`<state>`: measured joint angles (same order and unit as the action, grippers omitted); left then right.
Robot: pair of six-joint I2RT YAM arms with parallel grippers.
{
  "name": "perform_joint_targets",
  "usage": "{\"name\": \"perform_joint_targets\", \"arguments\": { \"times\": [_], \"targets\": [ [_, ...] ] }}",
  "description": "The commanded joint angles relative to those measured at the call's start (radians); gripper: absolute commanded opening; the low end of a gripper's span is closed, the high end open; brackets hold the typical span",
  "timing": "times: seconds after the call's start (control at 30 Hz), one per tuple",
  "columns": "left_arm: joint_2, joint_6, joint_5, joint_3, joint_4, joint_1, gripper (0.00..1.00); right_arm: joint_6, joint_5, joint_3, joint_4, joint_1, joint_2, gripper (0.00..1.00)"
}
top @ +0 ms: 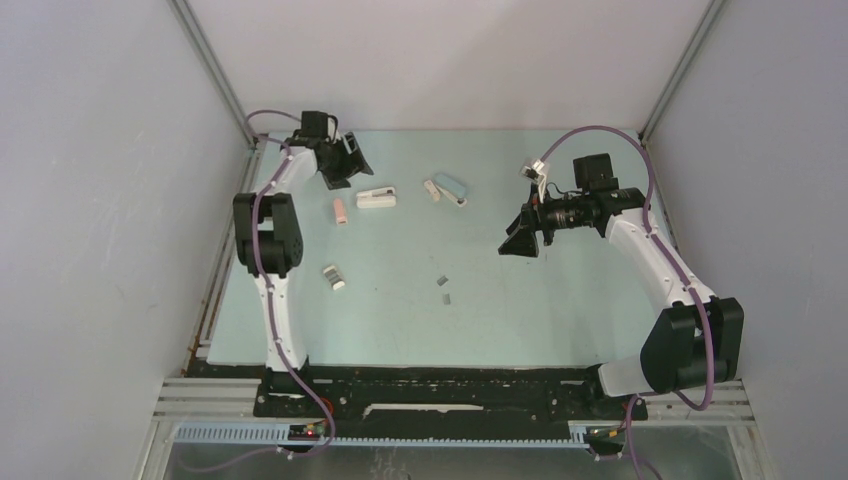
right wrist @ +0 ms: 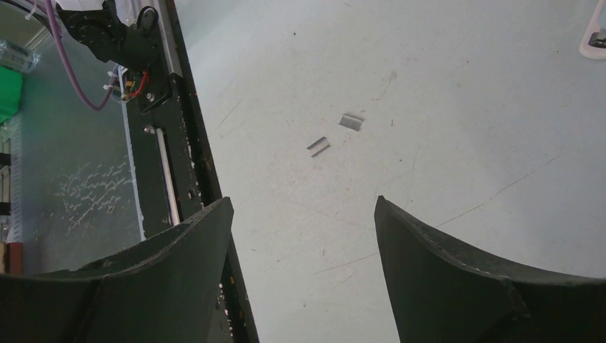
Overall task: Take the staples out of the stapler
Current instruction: Move the stapler to the center of the board.
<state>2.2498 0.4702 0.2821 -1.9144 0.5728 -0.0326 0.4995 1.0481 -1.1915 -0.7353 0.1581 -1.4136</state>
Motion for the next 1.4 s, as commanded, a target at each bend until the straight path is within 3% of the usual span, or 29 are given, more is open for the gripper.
{"name": "perform_joint_targets", "arguments": {
  "times": [0.0, 0.3, 0.5, 0.8, 1.07, 1.37],
  "targets": [
    [0.022, -0.113, -0.016, -0.098, 0.076, -0.009, 0.76, 0.021, 0.003, -0.004, 0.005, 0.005, 0.013, 0.82],
    [0.155, -0.325, -0.002, -0.334, 0.274, -0.042, 0.74, 0.020, 0.002, -0.005, 0.004, 0.000, 0.012, 0.83],
    [0.191, -0.342, 0.038, -0.360, 0.305, -0.043, 0.62, 0.020, 0.001, -0.005, 0.005, -0.002, 0.011, 0.83],
    [0.195, -0.341, 0.105, -0.333, 0.344, -0.070, 0.46, 0.019, 0.010, -0.006, 0.003, -0.006, 0.020, 0.83],
    [0.066, -0.321, 0.131, -0.160, 0.331, -0.109, 0.45, 0.016, 0.015, -0.006, 0.004, 0.003, 0.033, 0.83],
    [0.002, -0.277, 0.080, -0.109, 0.257, -0.123, 0.47, 0.016, 0.019, -0.006, 0.005, -0.002, 0.047, 0.83]
  ]
}}
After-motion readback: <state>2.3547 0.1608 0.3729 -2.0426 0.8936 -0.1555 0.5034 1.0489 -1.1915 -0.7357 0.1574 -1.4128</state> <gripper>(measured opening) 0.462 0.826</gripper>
